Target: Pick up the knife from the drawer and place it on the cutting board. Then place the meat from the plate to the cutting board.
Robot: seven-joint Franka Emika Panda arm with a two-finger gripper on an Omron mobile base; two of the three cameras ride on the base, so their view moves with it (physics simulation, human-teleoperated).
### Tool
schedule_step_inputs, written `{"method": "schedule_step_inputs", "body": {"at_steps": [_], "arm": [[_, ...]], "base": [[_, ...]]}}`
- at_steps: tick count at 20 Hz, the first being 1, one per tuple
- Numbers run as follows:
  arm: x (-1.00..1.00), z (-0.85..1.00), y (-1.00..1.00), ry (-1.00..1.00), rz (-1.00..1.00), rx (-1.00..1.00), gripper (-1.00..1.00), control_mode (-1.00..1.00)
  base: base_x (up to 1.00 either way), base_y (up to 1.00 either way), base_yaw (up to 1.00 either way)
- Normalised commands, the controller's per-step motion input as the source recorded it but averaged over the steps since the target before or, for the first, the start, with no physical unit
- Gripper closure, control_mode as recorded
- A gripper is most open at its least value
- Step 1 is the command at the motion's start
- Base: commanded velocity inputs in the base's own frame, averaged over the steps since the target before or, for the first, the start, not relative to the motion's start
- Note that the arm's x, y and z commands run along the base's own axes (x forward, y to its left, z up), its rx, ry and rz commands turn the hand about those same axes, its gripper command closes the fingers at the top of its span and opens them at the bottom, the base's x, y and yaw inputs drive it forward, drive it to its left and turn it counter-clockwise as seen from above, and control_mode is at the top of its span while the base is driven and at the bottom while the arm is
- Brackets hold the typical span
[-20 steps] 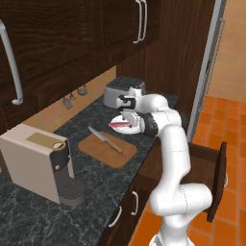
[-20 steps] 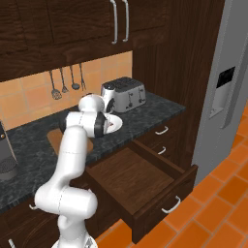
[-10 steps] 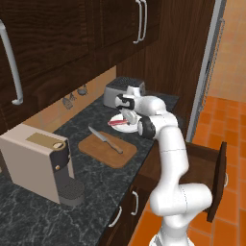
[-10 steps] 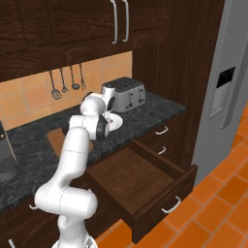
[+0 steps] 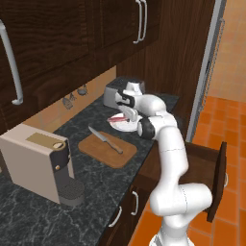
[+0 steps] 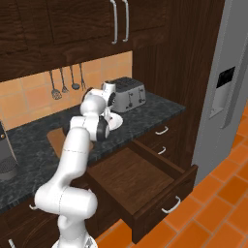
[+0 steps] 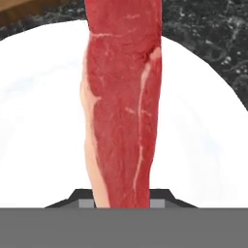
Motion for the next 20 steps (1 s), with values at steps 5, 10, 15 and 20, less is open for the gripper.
{"method": "schedule_step_inputs", "body": {"at_steps": [5, 10, 15, 20], "arm": [[-0.79, 0.33, 0.00, 0.10, 0.05, 0.00, 1.00, -1.00], [-1.00, 0.02, 0.05, 0.03, 0.08, 0.00, 1.00, -1.00], [-1.00, 0.00, 0.34, -0.01, 0.04, 0.00, 1.00, -1.00], [-1.00, 0.00, 0.41, -0.07, 0.00, 0.00, 1.00, -1.00]], "base": [[0.00, 0.00, 0.00], [0.00, 0.00, 0.00], [0.00, 0.00, 0.00], [0.00, 0.00, 0.00]]}}
